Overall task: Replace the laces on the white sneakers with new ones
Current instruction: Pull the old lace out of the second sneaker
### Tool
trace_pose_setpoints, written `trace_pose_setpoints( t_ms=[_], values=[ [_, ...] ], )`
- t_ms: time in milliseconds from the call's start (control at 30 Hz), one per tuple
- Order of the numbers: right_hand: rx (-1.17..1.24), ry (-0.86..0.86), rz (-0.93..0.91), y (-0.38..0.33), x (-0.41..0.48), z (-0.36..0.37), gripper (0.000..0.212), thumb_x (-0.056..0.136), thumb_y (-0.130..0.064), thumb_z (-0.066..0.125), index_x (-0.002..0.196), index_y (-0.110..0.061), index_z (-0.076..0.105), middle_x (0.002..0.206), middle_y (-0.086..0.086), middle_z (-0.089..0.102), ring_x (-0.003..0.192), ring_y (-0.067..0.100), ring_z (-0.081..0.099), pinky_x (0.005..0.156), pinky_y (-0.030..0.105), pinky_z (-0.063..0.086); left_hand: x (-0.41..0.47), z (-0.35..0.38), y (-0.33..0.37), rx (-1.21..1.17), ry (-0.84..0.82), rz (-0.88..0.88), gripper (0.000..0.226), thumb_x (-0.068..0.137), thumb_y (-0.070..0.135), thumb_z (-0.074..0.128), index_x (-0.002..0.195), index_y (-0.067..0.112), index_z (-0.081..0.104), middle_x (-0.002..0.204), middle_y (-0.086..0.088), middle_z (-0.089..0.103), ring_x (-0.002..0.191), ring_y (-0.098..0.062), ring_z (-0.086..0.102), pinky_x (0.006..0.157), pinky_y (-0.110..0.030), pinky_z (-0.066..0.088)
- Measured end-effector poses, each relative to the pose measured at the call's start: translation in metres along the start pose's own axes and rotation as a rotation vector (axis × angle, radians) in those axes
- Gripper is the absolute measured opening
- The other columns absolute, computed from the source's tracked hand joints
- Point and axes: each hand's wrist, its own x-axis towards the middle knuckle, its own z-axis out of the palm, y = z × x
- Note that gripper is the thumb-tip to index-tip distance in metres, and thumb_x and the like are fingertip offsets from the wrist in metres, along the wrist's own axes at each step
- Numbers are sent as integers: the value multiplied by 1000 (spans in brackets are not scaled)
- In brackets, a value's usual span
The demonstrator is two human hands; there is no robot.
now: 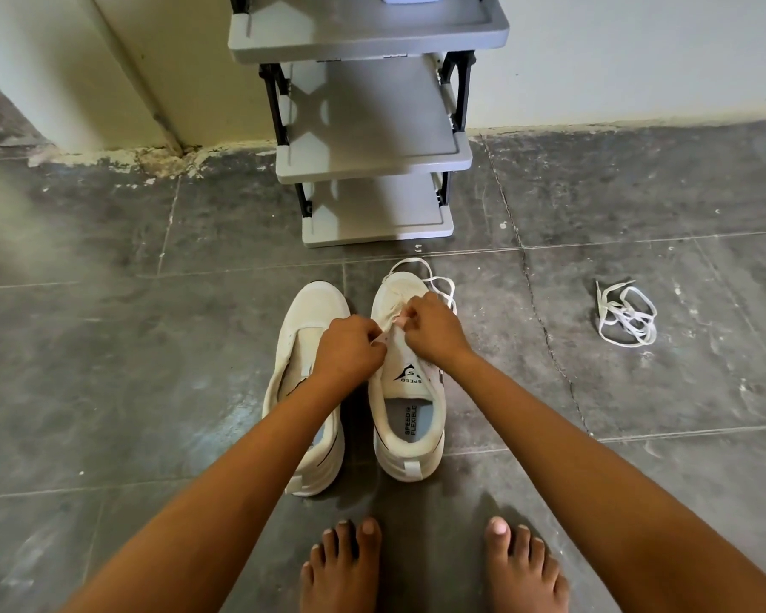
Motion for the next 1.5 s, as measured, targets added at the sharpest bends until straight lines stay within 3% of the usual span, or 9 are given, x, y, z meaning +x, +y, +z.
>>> trace_pose_setpoints(
  t_ms=[167, 333, 533, 733, 967, 1100, 1300, 1400, 1500],
  values=[
    [599, 83, 214, 17, -17, -10, 10, 95, -8, 49, 87, -9, 56, 96, 11, 56, 86, 18, 52, 81, 31, 42, 1, 5, -2, -23, -2, -31, 30, 83, 10, 55, 111, 8, 66, 100, -13, 68, 94, -30, 61, 72, -28, 42],
    [405, 33, 80, 11, -37, -9, 38, 92, -20, 58, 128, -10, 49, 132, 9, 46, 113, 17, 50, 99, 29, 41, 6, -1, 8, 81, -43, 89, 48, 83, 16, 57, 130, 26, 53, 113, -9, 64, 103, -25, 60, 82, -33, 48],
    [28, -191, -95, 29, -72, 9, 105, 80, -51, 65, 150, -13, -4, 159, 2, -5, 146, 14, 0, 111, 20, 10, 25, -1, 18, 193, -64, 138, 28, 87, 19, 57, 114, 18, 65, 119, -9, 55, 108, -25, 54, 87, -32, 44],
    [-37, -174, -126, 29, -74, 18, 100, 86, -45, 60, 148, -10, -10, 158, 4, -13, 146, 15, -7, 115, 25, 8, 32, 1, 31, 314, -80, 159, 22, 90, 23, 56, 106, 9, 64, 117, -10, 55, 106, -27, 55, 87, -36, 46],
    [-47, -152, -119, 31, -75, 16, 97, 88, -45, 58, 149, -10, -9, 158, 4, -12, 146, 15, -5, 115, 24, 10, 26, -12, 31, -327, -123, 10, 24, 90, 19, 62, 96, -4, 67, 79, -7, 62, 74, -18, 54, 73, -32, 43],
    [-42, -153, -113, 27, -75, 18, 95, 89, -42, 58, 149, -8, -7, 158, 6, -12, 146, 16, -5, 118, 28, 13, 26, -8, 23, 125, -131, 141, 27, 86, 20, 62, 108, 6, 65, 111, -11, 59, 100, -25, 56, 82, -31, 43],
    [-14, -149, -115, 26, -76, 17, 96, 88, -40, 60, 149, -7, -7, 158, 6, -12, 146, 16, -5, 117, 27, 12, 28, -1, 34, 414, -22, 170, 14, 88, 12, 52, 92, 4, 63, 101, -14, 62, 91, -29, 59, 65, -29, 37],
    [4, -148, -111, 27, -75, 17, 96, 88, -39, 60, 149, -7, -6, 158, 6, -10, 146, 16, -4, 118, 28, 14, 31, 1, 40, 424, 3, 166, 17, 91, 18, 54, 94, 5, 64, 100, -12, 63, 89, -27, 61, 67, -29, 38],
    [-17, -148, -106, 28, -74, 19, 94, 89, -40, 59, 149, -9, -7, 158, 5, -11, 146, 17, -3, 116, 29, 19, 32, -11, 44, 112, -46, 118, 20, 86, 27, 66, 77, 9, 66, 77, -7, 64, 71, -20, 57, 65, -29, 42]
  ],
)
